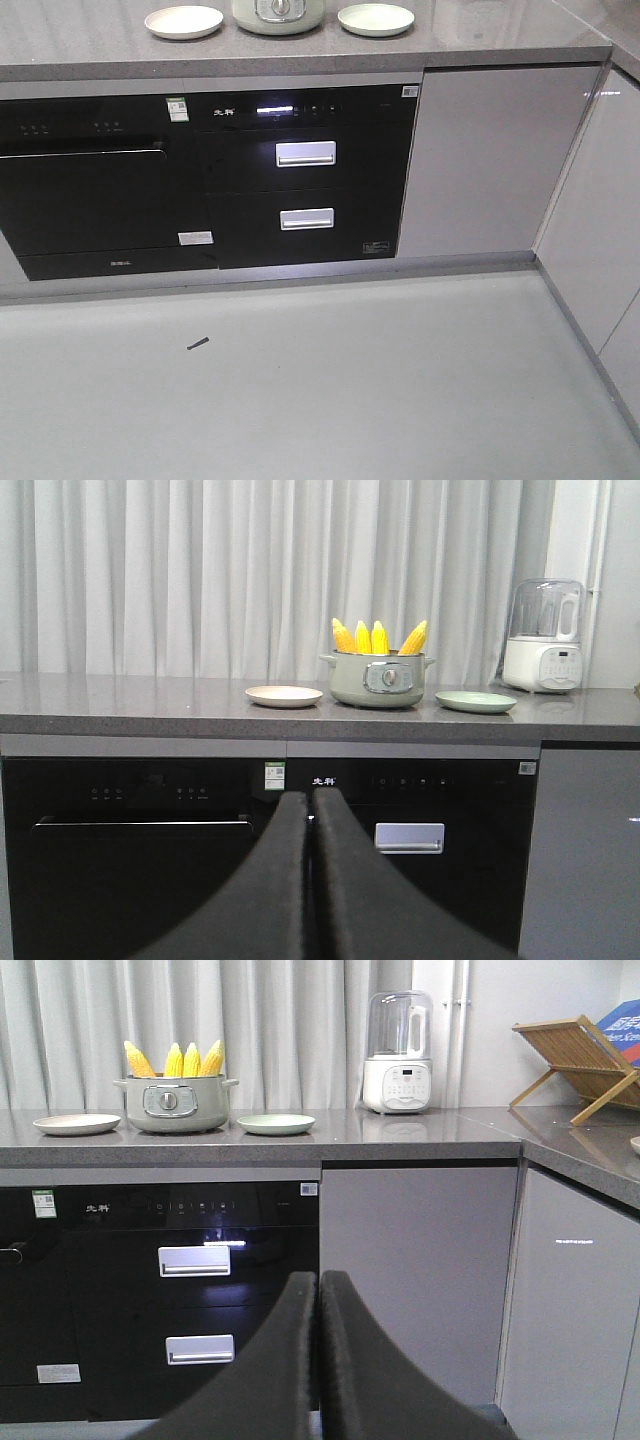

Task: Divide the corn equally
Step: 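Continue driving forward until the pot and plates are centered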

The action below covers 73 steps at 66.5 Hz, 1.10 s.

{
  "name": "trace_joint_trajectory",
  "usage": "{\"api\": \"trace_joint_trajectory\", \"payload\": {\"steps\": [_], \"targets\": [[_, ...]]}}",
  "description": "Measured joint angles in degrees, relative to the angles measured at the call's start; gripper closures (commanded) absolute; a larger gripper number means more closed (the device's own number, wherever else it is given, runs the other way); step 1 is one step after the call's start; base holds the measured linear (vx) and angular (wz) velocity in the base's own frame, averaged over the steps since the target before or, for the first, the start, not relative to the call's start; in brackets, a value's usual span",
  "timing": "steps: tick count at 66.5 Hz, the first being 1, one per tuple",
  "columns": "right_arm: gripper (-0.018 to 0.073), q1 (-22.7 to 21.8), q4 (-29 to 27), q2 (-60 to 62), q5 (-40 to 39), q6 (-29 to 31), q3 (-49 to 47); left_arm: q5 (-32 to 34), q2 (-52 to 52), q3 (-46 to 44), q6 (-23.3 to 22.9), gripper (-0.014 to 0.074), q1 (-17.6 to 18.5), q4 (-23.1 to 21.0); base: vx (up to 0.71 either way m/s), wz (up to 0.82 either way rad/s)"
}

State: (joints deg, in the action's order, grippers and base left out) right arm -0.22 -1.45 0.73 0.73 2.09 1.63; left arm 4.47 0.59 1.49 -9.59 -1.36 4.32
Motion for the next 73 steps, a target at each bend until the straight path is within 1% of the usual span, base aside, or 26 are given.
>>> {"api": "trace_joint_trajectory", "payload": {"steps": [73], "targets": [[0.0562, 0.0, 0.0, 0.0, 0.0, 0.0, 0.0, 0.0, 0.0, 0.0, 0.0, 0.0603, 0.0, 0.0, 0.10, 0.01]]}}
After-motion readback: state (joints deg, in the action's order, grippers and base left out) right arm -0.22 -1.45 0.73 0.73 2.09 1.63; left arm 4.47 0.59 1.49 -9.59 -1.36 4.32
